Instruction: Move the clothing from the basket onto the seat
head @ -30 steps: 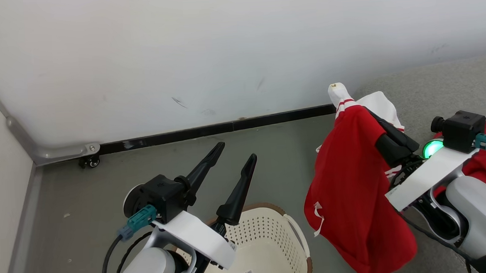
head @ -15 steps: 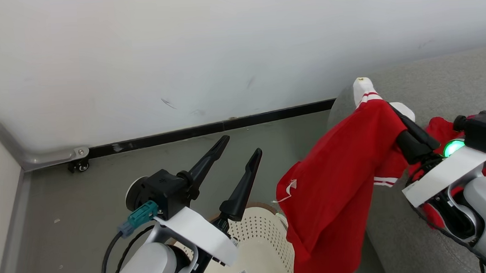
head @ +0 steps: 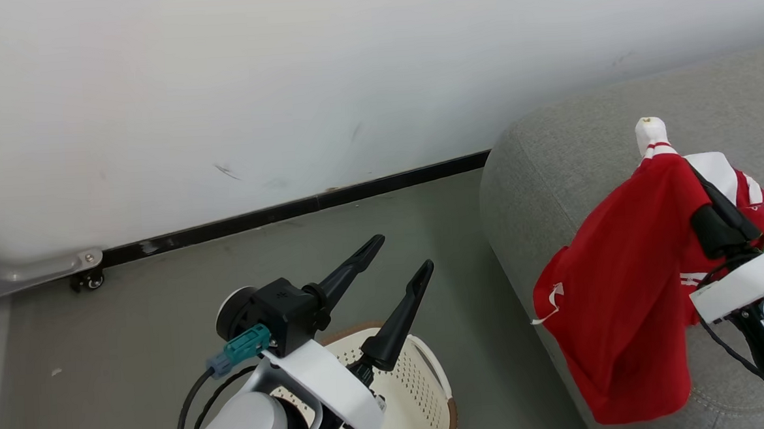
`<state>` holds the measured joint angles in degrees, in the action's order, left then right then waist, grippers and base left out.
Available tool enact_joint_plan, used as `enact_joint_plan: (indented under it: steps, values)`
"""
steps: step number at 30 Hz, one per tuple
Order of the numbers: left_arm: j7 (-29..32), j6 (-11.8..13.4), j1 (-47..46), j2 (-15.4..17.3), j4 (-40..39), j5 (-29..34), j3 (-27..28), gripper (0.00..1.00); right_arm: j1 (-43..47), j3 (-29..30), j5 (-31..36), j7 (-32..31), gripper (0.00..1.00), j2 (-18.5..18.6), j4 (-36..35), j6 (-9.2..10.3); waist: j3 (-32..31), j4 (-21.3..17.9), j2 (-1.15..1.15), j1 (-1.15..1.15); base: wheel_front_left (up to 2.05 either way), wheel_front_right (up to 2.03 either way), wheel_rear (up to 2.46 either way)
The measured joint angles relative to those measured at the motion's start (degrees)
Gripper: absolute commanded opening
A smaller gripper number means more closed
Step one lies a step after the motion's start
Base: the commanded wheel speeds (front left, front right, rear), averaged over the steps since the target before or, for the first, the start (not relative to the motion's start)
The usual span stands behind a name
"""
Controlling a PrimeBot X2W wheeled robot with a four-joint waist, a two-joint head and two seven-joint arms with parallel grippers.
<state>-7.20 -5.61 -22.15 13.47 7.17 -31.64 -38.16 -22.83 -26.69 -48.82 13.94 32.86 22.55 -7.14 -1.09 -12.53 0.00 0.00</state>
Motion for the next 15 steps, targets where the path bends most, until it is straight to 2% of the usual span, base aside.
enact_joint_plan:
  steps: [15]
  values:
    - [0.73, -1.01, 0.13, 0.99, -0.14, -0.8, -3.09, 1.0, 4.51, 5.47, 2.94, 0.25, 0.0, 0.6, -0.82, 0.0, 0.33, -5.35, 0.0, 0.0, 0.0, 0.0, 0.0]
